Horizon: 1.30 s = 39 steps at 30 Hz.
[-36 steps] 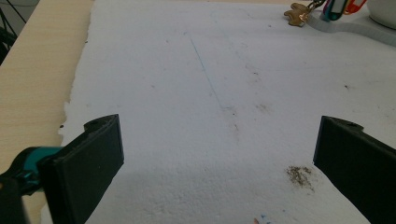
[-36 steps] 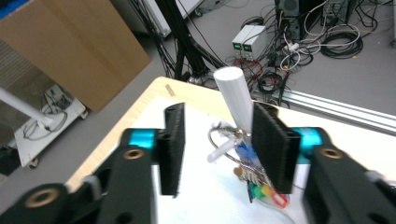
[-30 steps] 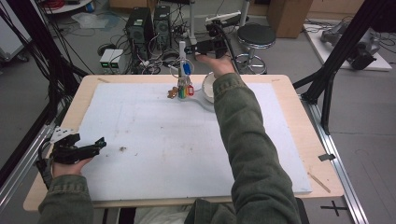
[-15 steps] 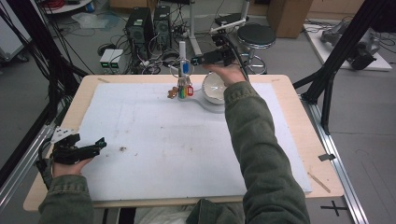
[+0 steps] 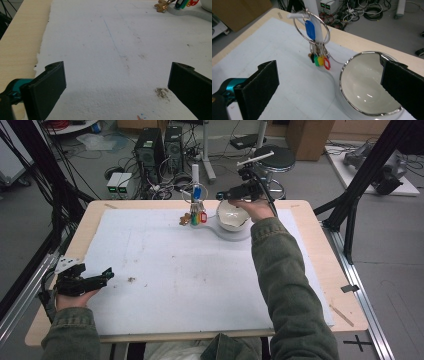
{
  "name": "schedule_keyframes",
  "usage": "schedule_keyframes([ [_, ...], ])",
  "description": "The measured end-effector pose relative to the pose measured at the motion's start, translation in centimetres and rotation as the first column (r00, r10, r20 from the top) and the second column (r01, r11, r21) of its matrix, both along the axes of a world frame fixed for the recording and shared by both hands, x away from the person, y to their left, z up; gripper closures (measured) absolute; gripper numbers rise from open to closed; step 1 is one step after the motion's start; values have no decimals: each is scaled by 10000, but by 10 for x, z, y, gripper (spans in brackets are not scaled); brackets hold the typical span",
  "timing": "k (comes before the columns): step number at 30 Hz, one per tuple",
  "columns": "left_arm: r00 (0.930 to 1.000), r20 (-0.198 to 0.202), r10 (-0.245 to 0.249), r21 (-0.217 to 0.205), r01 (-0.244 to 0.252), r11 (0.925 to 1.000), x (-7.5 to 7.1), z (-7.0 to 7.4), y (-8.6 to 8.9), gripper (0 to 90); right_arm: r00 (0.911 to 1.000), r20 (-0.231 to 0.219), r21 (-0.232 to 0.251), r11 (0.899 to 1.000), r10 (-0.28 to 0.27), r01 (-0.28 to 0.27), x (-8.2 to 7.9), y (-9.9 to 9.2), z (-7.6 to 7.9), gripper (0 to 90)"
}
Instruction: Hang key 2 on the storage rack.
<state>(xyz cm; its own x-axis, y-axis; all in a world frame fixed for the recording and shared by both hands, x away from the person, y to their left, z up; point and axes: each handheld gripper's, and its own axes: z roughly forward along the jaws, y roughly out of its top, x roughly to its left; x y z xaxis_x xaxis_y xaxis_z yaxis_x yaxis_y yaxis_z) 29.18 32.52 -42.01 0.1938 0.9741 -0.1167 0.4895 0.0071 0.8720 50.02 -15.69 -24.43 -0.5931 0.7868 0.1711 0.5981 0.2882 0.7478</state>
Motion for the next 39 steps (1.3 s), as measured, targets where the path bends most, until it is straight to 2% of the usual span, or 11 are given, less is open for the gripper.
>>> schedule_keyframes([
  [3,10000,37,53,-70,-53,10000,-1,0,0,21,9997,226,57,10000,-81,80,-4,-6,-1,8],
  [8,10000,81,57,-54,-56,10000,-1,0,1,20,9998,133,-76,9998,-171,172,-11,-16,-8,8],
  [10,9999,77,89,-71,-89,9999,-1,0,0,21,9998,145,-284,9995,-165,169,-14,-18,-9,8],
  [13,9999,115,115,-103,-114,9999,-1,0,1,20,9995,279,-99,9998,-175,178,-21,-23,-11,8],
  [17,9997,227,75,-170,-71,9998,-2,1,1,20,9997,177,-300,9994,-177,183,-27,-28,-18,8],
  [22,10000,73,7,-273,-5,9996,-2,3,3,21,9993,272,-102,9996,-268,271,-35,-35,-25,8],
  [24,9999,117,-16,-270,19,9996,-2,3,3,20,9992,239,-384,9987,-325,334,-36,-37,-28,8],
  [30,9983,579,54,-258,-39,9997,-3,3,4,20,9978,504,-21,9990,-435,437,-48,-45,-33,8],
  [39,9910,1230,524,-401,-478,9981,-7,5,8,20,9933,759,-103,9961,-871,882,-62,-65,-45,8],
])
